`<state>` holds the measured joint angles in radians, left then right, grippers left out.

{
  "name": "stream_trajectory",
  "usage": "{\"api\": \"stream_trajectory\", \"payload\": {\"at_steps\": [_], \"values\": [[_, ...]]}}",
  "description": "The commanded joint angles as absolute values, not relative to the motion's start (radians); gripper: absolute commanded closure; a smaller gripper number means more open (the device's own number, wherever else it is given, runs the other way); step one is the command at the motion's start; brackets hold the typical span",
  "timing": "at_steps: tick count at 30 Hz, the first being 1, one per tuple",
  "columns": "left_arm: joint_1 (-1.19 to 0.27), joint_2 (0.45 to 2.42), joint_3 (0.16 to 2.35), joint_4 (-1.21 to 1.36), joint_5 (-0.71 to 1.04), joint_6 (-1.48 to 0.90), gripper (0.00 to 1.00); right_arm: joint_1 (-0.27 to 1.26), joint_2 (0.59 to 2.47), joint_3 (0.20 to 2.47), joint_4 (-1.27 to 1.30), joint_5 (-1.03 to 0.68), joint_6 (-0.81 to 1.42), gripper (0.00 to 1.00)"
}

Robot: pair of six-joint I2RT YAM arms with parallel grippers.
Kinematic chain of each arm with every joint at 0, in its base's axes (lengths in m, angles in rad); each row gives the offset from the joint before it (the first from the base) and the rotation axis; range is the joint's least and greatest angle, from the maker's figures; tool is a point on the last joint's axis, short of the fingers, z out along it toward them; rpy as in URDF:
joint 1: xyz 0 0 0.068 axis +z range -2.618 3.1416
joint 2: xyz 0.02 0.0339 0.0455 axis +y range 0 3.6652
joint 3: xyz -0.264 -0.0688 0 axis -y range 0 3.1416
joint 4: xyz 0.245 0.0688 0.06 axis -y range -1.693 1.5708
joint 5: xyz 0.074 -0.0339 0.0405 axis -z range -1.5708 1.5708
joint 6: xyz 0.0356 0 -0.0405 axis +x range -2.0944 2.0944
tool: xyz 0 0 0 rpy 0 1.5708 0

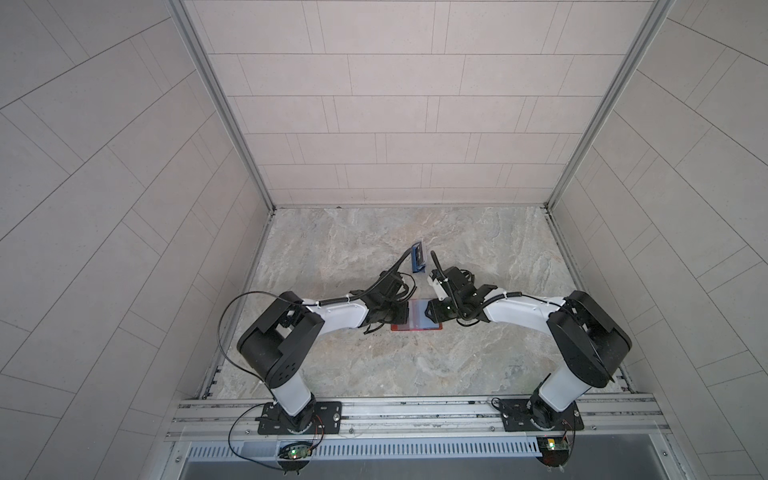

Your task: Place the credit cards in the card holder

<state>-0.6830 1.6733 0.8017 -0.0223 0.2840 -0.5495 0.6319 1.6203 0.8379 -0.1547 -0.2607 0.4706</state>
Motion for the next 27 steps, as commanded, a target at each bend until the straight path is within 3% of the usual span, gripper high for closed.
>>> {"api": "stream_trajectory", "payload": {"at_steps": [1, 16, 27], "values": [[-0.675, 1.639, 0.843, -0.061, 0.318, -0.549, 0.78, 0.63, 1.553, 0.822, -0.178, -0.243, 0.442, 0.59], [-0.548, 1.673, 1.022, -0.09, 0.446, -0.553, 0.7, 0.519, 1.508, 0.978, -0.291, -0.242, 0.339, 0.59], [-0.433, 1.853, 1.249, -0.122, 0.491, -0.554, 0.64, 0.364, 1.701, 1.261, -0.362, -0.436, 0.308, 0.55]]}}
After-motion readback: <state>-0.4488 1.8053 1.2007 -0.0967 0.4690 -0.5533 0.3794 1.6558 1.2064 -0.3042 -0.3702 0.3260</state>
